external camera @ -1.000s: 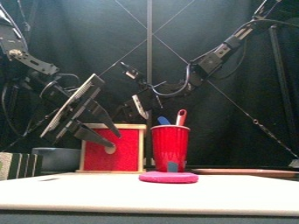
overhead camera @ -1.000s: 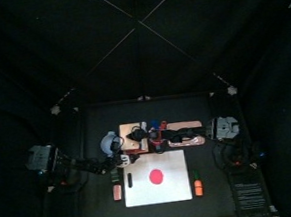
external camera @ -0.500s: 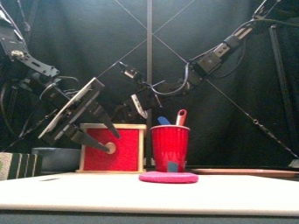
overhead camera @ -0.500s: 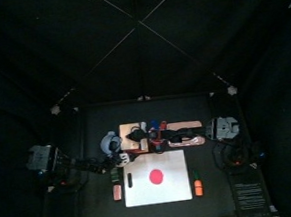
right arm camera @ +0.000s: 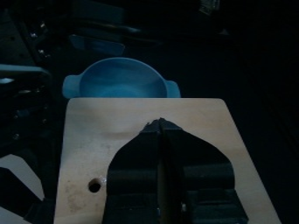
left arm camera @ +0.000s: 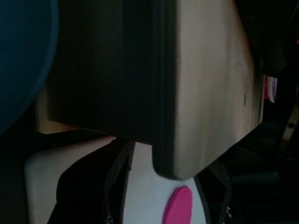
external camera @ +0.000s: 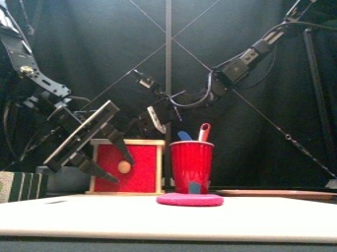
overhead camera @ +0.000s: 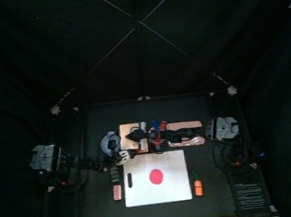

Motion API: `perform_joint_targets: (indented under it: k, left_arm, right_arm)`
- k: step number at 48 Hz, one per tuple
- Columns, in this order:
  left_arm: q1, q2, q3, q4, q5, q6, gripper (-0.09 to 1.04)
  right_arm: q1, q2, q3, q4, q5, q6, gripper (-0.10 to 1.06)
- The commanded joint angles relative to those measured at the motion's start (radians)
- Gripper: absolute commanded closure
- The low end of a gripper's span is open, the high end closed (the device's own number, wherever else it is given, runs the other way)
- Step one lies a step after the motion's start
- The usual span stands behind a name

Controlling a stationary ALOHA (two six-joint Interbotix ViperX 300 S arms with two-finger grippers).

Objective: Get the cutter from the drawer then cut the dough then place the extra dough in the bowl
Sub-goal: Open the drawer

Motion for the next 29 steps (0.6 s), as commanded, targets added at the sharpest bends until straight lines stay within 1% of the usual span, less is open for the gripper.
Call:
perform_joint_targets:
  k: [1, 10, 29]
  left_arm:
    - [0.015, 0.011, -0.041, -0.002, -0.009, 0.002, 0.14]
    - [0.017, 0.018, -0.046, -0.008, -0.052, 0.002, 0.14]
    - [0.006, 0.026, -0.043, -0.025, -0.077, 0.005, 0.15]
  right_arm:
    - [0.006, -0.014, -0.018, -0.002, 0.0, -0.002, 0.95]
    - [0.008, -0.009, -0.018, -0.002, 0.0, 0.0, 0.95]
    - [0.012, -0.008, -0.018, -0.002, 0.008, 0.002, 0.95]
